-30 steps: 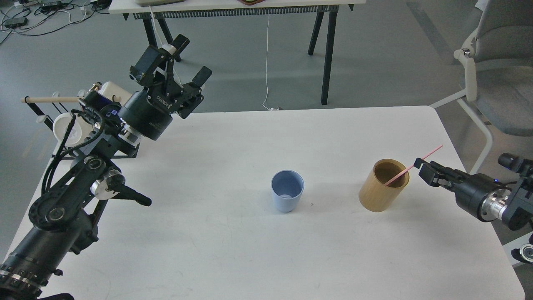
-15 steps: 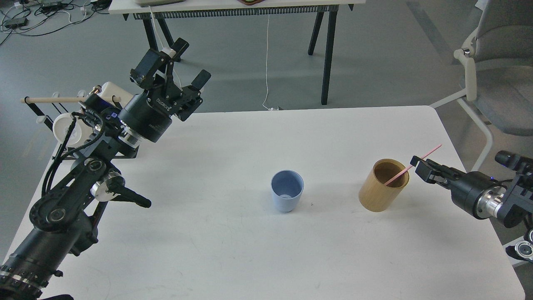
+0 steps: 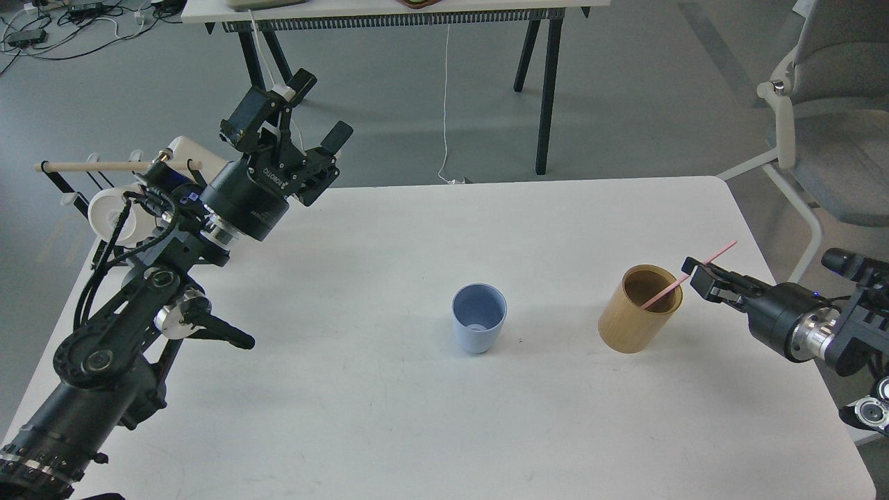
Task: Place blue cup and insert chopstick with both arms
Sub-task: 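Reach the right gripper to the pink stick in the tan holder and grasp it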
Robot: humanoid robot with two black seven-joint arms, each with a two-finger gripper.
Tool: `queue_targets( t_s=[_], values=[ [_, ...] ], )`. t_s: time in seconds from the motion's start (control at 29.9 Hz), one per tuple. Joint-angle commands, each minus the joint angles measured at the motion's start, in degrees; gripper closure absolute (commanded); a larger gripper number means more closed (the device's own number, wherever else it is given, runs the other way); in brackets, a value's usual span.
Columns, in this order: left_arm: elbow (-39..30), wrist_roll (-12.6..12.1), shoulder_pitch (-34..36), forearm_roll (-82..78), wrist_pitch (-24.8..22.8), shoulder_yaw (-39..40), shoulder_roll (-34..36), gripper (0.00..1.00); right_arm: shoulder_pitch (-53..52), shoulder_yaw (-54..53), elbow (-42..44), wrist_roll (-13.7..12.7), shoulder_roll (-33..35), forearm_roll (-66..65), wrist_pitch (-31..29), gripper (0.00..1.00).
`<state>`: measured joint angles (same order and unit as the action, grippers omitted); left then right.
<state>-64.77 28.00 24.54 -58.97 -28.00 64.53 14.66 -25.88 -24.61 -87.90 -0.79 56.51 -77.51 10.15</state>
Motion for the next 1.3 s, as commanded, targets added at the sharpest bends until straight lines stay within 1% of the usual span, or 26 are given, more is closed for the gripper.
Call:
queue_targets(
  t_s=[0.0, 0.47, 0.84, 1.27],
  values=[
    [0.0, 0.0, 0.0, 0.0, 0.0, 0.0, -0.3, 0.01, -0.6, 0.1, 0.0, 0.0, -0.1, 0.1, -0.1, 0.69],
    [0.0, 0.0, -0.5, 0.0, 0.0, 0.1, -0.5, 0.01, -0.6, 0.0, -0.1, 0.0, -0.6, 1.5, -0.1, 0.76],
    [0.1, 0.0, -0.5, 0.0, 0.0, 0.1, -0.6, 0.01, -1.1, 0.0, -0.3, 0.0, -0.7, 1.7, -0.1, 0.87],
    [0.4, 0.0, -0.5, 0.0, 0.0, 0.0, -0.7, 0.01, -1.1, 0.0, -0.8, 0.0, -0.6, 1.7, -0.1, 0.93]
  ],
)
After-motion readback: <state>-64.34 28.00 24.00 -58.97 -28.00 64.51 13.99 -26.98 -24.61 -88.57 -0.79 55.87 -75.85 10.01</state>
